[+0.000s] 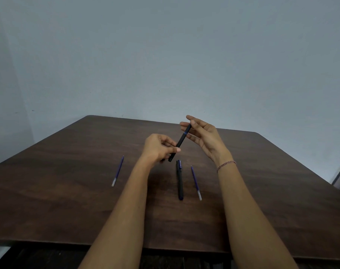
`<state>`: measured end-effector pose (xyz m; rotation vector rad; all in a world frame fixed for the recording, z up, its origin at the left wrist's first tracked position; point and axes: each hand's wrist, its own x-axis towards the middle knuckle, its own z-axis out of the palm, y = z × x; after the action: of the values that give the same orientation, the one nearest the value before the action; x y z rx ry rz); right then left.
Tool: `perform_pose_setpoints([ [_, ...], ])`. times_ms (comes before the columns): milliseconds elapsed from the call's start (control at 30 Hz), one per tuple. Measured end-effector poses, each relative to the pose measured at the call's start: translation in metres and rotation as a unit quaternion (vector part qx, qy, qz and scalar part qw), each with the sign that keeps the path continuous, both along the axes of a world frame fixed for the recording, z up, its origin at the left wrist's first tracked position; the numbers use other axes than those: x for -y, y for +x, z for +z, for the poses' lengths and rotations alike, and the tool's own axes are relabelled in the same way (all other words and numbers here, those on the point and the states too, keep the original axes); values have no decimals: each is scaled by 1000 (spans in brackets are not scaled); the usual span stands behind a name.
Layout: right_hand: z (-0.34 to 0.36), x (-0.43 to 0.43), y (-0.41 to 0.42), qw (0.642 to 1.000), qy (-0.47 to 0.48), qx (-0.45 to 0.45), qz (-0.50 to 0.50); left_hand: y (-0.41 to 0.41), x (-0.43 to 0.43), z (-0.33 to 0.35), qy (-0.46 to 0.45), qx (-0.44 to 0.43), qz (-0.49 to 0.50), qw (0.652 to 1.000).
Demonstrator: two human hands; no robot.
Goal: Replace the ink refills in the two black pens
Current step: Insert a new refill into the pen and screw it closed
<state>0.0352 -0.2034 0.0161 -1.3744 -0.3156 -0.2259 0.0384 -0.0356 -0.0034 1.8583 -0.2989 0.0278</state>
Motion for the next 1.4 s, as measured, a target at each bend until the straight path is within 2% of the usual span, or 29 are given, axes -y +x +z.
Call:
perform_pose_setpoints([
  [100, 1, 2, 0, 999, 29, -3, 21, 0, 0, -1, -2, 2, 0, 1000],
  [800, 0, 3, 0, 1000, 13, 8, -25, 0, 0, 1, -4, 0, -5, 1000],
  [1033, 0, 4, 1, 999, 48, 2, -3, 1, 0, 1, -2, -4, -2, 1000],
  [1400, 0, 4, 2, 999, 43, -5, -21, 2, 1, 0, 3, -7, 3, 1000],
])
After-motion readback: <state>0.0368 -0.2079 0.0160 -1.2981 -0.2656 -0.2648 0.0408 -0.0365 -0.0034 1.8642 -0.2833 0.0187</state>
